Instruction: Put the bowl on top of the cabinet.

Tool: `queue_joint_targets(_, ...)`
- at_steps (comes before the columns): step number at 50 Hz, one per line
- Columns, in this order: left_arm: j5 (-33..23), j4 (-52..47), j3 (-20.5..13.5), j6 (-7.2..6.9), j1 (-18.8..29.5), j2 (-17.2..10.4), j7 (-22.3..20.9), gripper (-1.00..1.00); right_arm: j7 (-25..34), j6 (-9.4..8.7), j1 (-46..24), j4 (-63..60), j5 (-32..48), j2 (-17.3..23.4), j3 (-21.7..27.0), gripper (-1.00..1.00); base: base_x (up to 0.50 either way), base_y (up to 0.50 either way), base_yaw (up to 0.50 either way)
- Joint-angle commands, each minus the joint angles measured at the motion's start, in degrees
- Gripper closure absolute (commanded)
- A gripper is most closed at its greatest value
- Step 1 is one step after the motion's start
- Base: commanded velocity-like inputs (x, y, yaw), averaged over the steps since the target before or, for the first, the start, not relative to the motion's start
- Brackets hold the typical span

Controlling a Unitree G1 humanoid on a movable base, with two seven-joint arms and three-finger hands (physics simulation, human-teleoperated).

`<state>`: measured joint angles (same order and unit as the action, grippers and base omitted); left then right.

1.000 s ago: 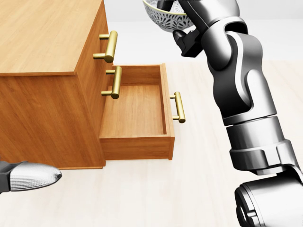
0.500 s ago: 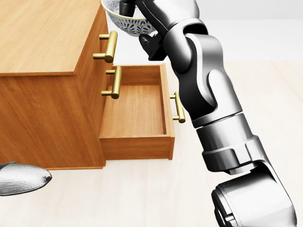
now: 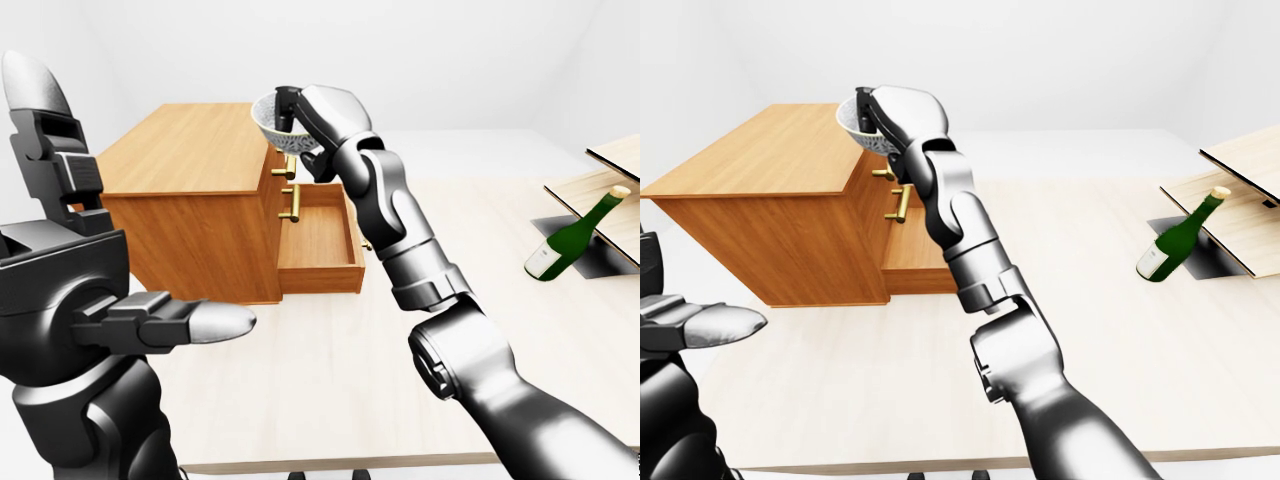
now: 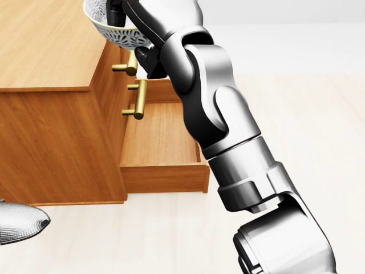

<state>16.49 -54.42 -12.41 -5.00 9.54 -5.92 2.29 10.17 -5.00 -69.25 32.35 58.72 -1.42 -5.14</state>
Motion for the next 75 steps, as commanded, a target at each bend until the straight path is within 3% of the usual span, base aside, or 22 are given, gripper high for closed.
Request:
queue_joint_targets(1, 0.5, -0.5, 0.1, 0.0, -0.1, 0.0, 0.3, -1.0, -2.2, 0.0, -0.7, 1.1, 2.5, -2.6, -0.7, 1.0, 0.0, 0.0, 0.0)
queue_joint_targets(33, 1.3, -1.4, 0.1, 0.0, 0.3, 0.0, 0.9, -1.0, -4.8, 0.0, -3.2, 6.2, 2.8, -7.1, -1.9, 1.0, 0.0, 0.0, 0.0)
queue_joint_targets(75, 4.3, -0.3, -2.4, 0.0, 1.3, -1.2, 2.7, -1.0, -4.3, 0.0, -4.1, 6.8, -0.5, -11.4, -2.7, 1.0, 0.0, 0.0, 0.0)
